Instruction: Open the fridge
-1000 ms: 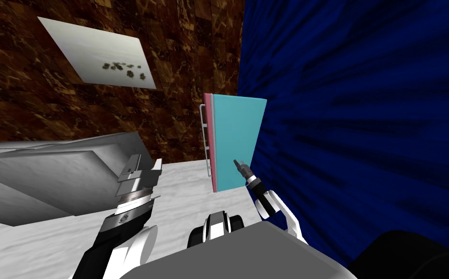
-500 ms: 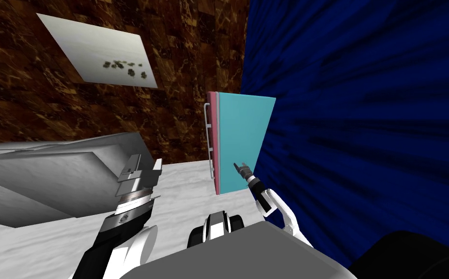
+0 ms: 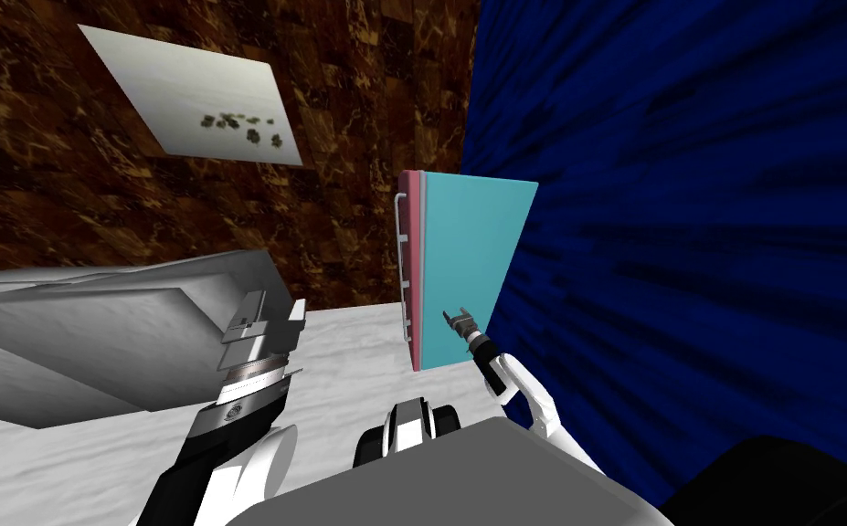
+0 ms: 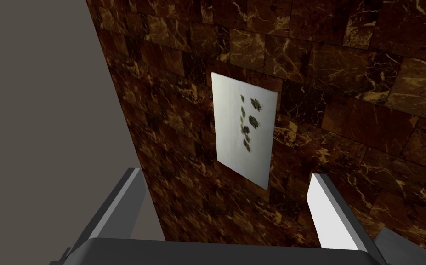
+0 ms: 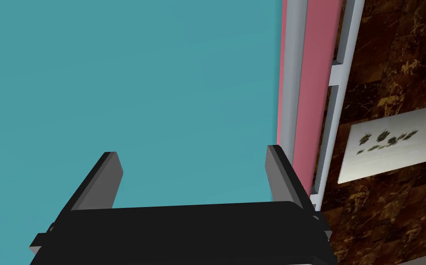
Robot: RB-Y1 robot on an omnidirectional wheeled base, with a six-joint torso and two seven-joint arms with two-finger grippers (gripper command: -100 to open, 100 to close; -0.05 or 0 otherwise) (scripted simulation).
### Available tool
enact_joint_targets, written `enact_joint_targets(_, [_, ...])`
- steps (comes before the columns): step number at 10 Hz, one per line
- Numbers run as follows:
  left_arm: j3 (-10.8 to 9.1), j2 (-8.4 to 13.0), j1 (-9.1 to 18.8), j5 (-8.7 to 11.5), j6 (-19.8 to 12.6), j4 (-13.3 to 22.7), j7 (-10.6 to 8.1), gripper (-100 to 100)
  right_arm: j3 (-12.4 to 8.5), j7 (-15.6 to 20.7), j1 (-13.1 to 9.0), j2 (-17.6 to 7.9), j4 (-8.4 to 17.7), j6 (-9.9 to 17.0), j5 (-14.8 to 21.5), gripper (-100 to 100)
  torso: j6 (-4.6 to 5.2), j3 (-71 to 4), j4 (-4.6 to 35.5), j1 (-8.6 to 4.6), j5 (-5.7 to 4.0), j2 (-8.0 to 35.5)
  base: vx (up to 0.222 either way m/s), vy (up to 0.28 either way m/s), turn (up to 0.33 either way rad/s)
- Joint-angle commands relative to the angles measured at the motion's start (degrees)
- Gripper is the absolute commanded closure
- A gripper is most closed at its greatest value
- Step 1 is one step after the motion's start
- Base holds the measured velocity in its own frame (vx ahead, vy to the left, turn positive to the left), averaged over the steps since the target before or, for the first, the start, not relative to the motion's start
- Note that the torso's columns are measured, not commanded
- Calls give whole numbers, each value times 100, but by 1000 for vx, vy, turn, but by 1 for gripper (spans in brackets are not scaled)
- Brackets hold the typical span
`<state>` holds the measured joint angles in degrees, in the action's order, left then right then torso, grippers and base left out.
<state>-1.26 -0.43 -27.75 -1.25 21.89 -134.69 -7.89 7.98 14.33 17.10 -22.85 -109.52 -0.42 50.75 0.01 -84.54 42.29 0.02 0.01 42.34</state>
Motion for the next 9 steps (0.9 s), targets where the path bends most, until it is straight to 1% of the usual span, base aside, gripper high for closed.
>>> enact_joint_targets(1, [0,0,0,0,0,0,0,0,37,188,-86,-101,203,209,443,-100,-2,0,0,2,-1,-1,67,74,25])
enact_joint_targets(2, [0,0,0,0,0,0,0,0,78,330,-178,-214,373,411,630,-100,0,-2,-1,-8,-2,-4,71,69,43])
enact_joint_targets(3, [0,0,0,0,0,0,0,0,78,330,-178,-214,373,411,758,-100,-1,-4,-2,-8,-3,-8,66,67,29])
enact_joint_targets(4, [0,0,0,0,0,0,0,0,119,470,-272,-322,543,606,971,-100,0,-3,-1,-6,-2,-5,66,96,73])
enact_joint_targets(5, [0,0,0,0,0,0,0,0,119,470,-272,-322,543,606,1061,-100,-2,-3,-1,6,1,-6,54,86,26])
enact_joint_targets(6, [0,0,0,0,0,0,0,0,159,606,-367,-428,712,794,1289,-100,0,0,0,2,1,-1,61,98,64])
enact_joint_targets(7, [0,0,0,0,0,0,0,0,159,606,-367,-428,712,794,1350,-100,-2,-2,0,3,0,-5,43,78,34])
enact_joint_targets(8, [0,0,0,0,0,0,0,0,200,739,-464,-531,879,973,1546,-100,1,0,0,-6,-2,0,24,74,66])
enact_joint_targets(9, [0,0,1,0,0,0,0,0,200,739,-464,-531,879,973,1626,-100,-2,2,1,-6,-3,2,21,70,36])
